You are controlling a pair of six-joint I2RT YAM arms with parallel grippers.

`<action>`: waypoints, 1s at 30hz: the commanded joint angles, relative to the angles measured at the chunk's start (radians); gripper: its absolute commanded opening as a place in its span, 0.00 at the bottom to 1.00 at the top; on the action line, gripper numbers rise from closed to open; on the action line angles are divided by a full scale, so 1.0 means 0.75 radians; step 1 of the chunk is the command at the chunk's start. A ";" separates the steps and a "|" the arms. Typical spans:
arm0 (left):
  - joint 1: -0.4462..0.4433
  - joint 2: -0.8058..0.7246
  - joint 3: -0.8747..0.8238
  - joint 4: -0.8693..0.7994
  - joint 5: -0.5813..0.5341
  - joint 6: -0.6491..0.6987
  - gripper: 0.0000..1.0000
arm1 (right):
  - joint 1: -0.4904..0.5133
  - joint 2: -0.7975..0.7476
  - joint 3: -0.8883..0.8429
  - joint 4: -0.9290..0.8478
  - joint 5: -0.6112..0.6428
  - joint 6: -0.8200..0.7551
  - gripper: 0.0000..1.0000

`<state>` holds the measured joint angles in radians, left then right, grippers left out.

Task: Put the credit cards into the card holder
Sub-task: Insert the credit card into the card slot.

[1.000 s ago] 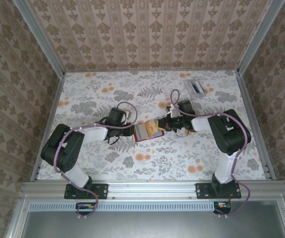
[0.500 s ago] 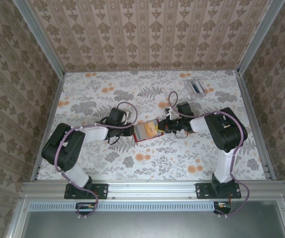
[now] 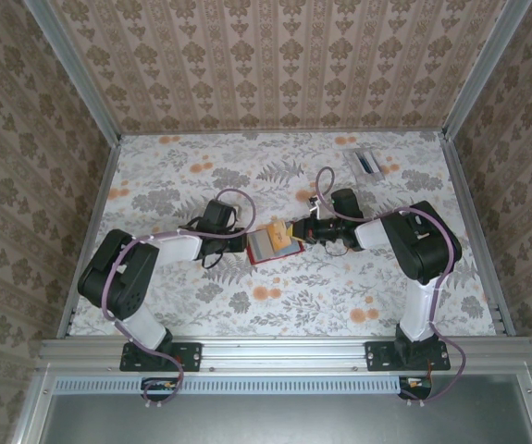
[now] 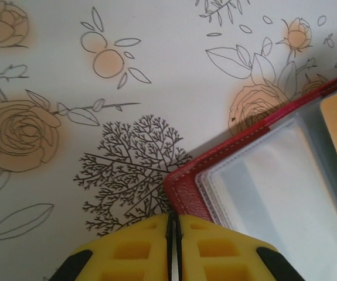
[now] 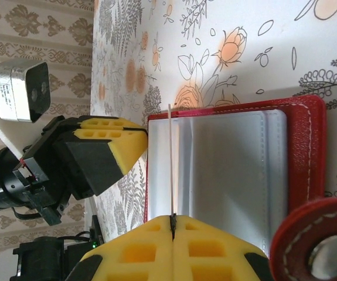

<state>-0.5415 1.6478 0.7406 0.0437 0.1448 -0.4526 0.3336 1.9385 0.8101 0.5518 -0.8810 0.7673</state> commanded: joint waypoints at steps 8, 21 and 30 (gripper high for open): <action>0.014 0.003 0.022 -0.040 -0.050 -0.015 0.13 | 0.021 0.088 -0.019 0.002 -0.008 -0.006 0.00; 0.012 -0.009 0.017 -0.029 -0.039 -0.016 0.13 | 0.062 0.101 -0.023 0.017 0.030 0.040 0.00; 0.012 -0.013 0.023 -0.041 -0.028 -0.011 0.13 | 0.090 0.123 -0.027 0.100 0.061 0.117 0.00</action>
<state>-0.5407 1.6482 0.7406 0.0406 0.1333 -0.4526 0.3904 2.0048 0.8074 0.6037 -0.8673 0.8238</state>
